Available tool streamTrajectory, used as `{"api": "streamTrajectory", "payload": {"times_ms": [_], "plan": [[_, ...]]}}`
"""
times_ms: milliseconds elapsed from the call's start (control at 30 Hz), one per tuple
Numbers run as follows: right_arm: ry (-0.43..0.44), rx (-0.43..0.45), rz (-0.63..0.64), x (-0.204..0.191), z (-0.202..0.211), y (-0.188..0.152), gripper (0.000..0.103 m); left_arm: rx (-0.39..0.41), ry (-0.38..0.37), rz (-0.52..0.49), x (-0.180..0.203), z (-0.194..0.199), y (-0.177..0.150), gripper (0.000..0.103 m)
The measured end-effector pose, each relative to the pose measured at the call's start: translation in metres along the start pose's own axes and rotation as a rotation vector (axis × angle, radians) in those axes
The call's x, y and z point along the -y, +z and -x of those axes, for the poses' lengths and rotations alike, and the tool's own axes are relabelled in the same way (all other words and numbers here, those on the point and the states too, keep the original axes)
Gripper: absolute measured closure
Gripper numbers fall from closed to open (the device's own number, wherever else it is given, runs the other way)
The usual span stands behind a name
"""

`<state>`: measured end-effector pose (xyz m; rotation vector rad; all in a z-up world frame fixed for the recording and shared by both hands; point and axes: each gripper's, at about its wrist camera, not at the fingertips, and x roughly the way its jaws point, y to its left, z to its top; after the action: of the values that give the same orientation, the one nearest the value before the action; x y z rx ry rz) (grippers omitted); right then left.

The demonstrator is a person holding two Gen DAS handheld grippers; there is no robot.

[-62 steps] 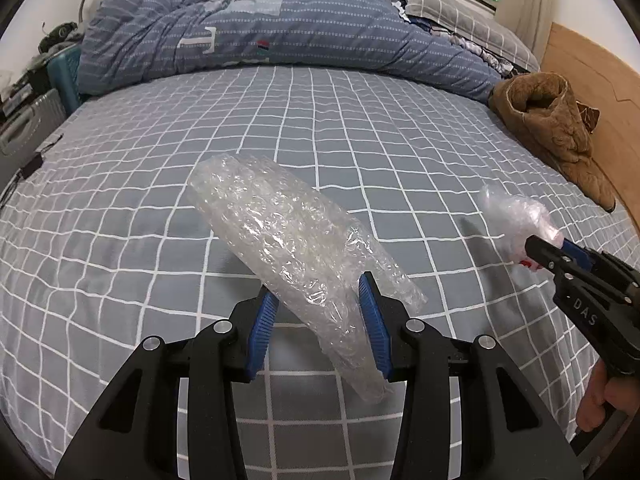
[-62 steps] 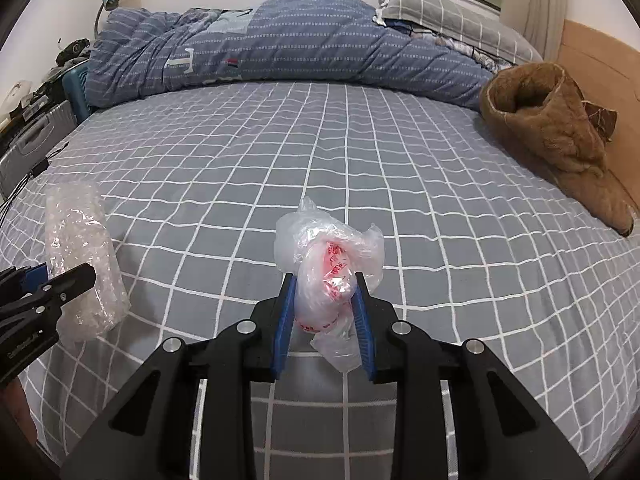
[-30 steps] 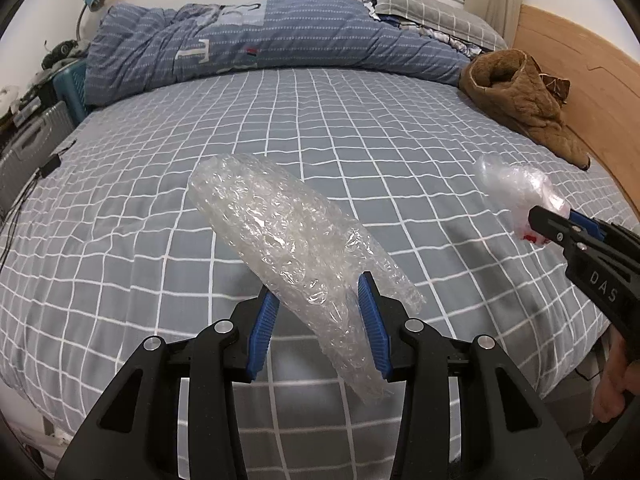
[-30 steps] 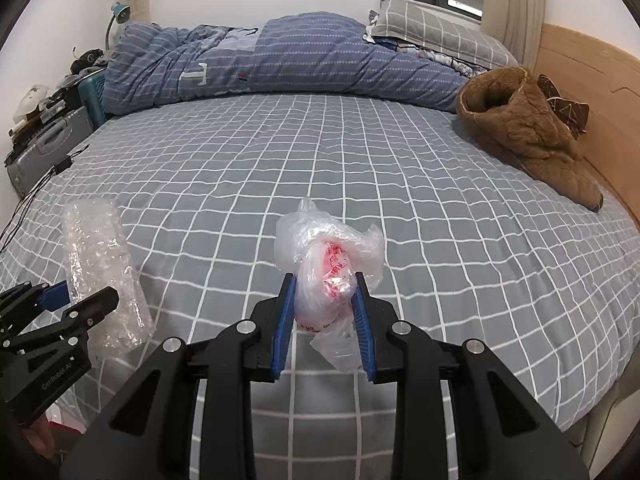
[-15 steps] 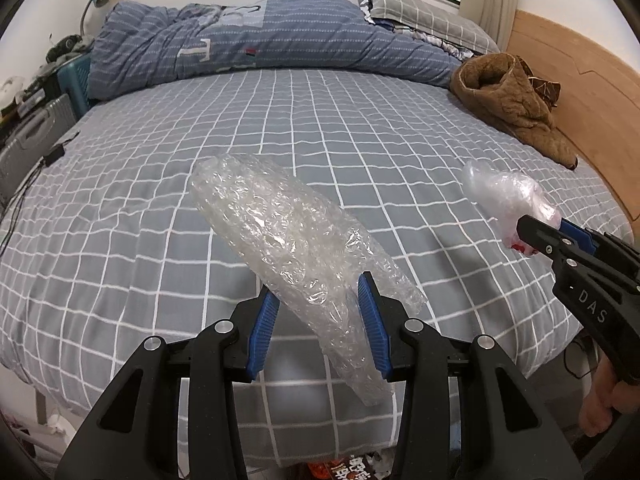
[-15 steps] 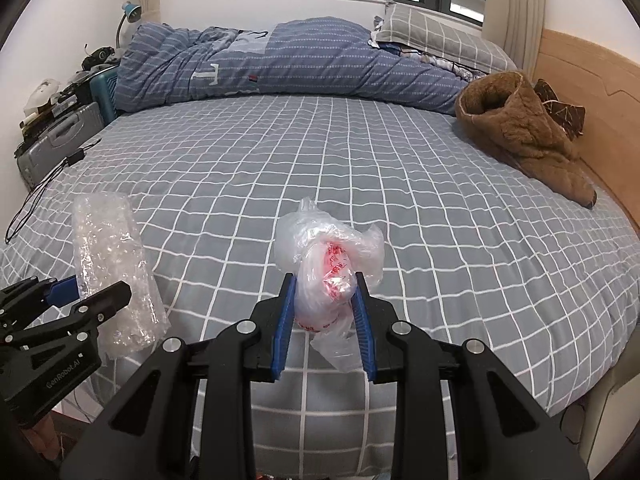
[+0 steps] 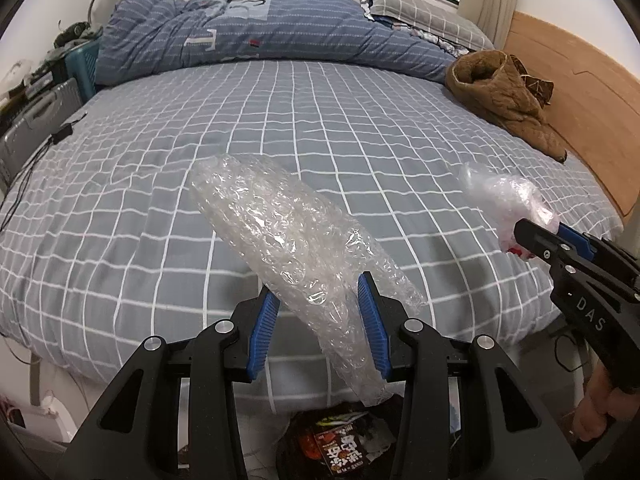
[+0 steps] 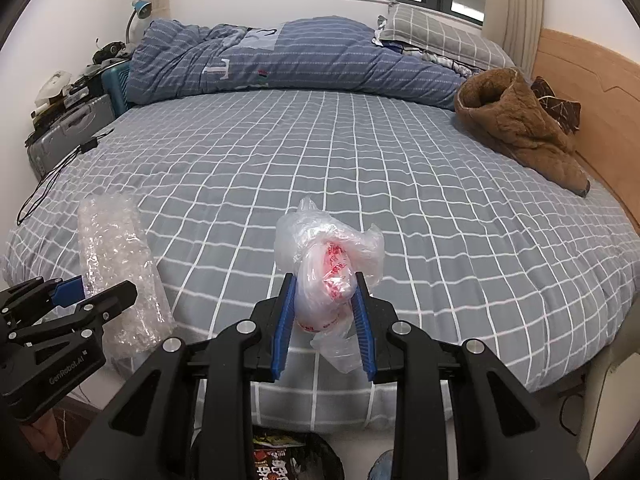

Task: Collect trash
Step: 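Carry the bubble wrap and pink bag with both tools over the bin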

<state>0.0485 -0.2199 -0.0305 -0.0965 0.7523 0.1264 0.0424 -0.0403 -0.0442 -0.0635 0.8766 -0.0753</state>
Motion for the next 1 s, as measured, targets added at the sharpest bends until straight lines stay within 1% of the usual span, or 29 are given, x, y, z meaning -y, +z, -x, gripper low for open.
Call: {"api": "streamTrajectory", "payload": {"times_ms": [67,300,533,1000], "plan": [[-0.009,0.001,0.003,-0.001,0.005,-0.006,0.076,-0.001,-0.001,0.005,-0.001,0.005,-0.005,0.063],[0.001,-0.005,0.012,-0.009,0.021,-0.024,0.076,-0.004,0.003,0.017,-0.003,0.020,-0.025,0.063],[0.008,-0.013,0.020,-0.015,0.033,-0.037,0.076,-0.025,0.006,0.024,-0.003,0.028,-0.049,0.063],[0.048,-0.042,0.045,-0.031,0.067,-0.079,0.076,-0.031,-0.008,0.041,0.000,0.061,-0.087,0.063]]}}
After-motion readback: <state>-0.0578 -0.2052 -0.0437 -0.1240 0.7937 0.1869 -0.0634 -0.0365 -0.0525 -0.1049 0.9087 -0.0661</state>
